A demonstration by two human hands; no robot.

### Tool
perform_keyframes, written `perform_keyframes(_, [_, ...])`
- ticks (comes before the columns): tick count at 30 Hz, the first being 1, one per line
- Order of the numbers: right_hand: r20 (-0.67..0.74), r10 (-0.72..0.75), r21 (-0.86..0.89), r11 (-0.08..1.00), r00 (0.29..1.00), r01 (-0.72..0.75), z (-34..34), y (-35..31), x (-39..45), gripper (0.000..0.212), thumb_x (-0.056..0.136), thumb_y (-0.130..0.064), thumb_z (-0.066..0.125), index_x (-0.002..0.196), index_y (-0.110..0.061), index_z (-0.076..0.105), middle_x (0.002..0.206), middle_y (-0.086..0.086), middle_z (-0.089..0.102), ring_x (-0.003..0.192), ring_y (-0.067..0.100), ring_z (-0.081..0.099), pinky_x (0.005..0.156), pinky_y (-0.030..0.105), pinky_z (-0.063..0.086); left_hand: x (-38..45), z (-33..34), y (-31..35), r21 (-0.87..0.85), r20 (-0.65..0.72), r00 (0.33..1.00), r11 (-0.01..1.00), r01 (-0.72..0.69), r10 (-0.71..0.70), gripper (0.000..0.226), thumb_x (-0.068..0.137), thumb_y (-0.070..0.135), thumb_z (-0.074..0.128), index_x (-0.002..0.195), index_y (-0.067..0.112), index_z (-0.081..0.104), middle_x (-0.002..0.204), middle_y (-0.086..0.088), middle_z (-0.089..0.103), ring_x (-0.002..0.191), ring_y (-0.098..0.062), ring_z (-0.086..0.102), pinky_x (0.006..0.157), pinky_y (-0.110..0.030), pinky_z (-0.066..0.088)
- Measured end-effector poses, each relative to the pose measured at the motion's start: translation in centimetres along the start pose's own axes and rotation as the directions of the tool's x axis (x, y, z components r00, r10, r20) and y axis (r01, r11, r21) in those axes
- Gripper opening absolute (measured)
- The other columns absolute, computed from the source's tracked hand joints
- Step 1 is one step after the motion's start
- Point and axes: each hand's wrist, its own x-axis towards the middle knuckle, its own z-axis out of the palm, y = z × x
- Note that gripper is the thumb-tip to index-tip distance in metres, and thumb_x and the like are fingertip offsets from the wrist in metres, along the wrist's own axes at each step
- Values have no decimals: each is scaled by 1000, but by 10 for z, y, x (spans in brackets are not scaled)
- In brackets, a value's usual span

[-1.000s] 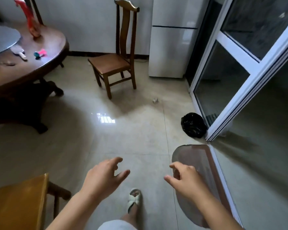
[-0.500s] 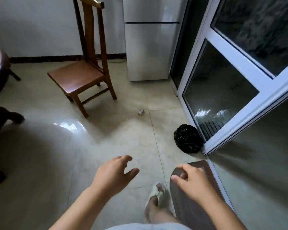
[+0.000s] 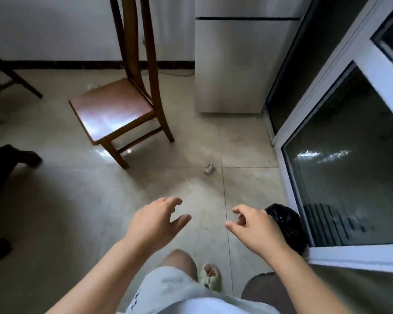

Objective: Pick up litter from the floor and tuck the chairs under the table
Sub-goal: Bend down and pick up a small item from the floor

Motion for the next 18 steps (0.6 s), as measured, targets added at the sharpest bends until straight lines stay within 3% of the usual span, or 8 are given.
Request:
perform_keyframes(6, [58, -8, -28, 1000, 998, 10, -22, -16, 114, 45, 81, -49, 55, 122, -29, 52, 99, -6, 62, 96, 17, 57, 80, 29, 47, 96, -1, -27, -63, 22, 993, 991, 120, -119, 46, 84, 57, 50, 124, 33, 50, 121, 13, 54, 104, -7, 57, 75, -23, 45])
perform_keyframes(10, [79, 50, -32, 998, 996, -48, -26, -20, 199, 45, 81, -49, 56, 122, -28, 51, 105, -5, 62, 97, 17, 57, 81, 28, 46, 193, -6, -45, -44, 67, 991, 992, 117, -114, 48, 84, 58, 50, 125, 33, 49, 123, 14, 50, 96, -9, 57, 72, -23, 43])
perform_keyframes(18, [155, 145, -43, 989, 977, -140, -4, -7, 371, 42, 82, -42, 58, 119, -25, 54, 112, -2, 63, 102, 18, 58, 82, 28, 46, 373, 20, -70, 3, 226, 973, 999, 48, -47, 48, 86, 59, 44, 126, 32, 48, 124, 12, 50, 107, -10, 53, 76, -25, 46])
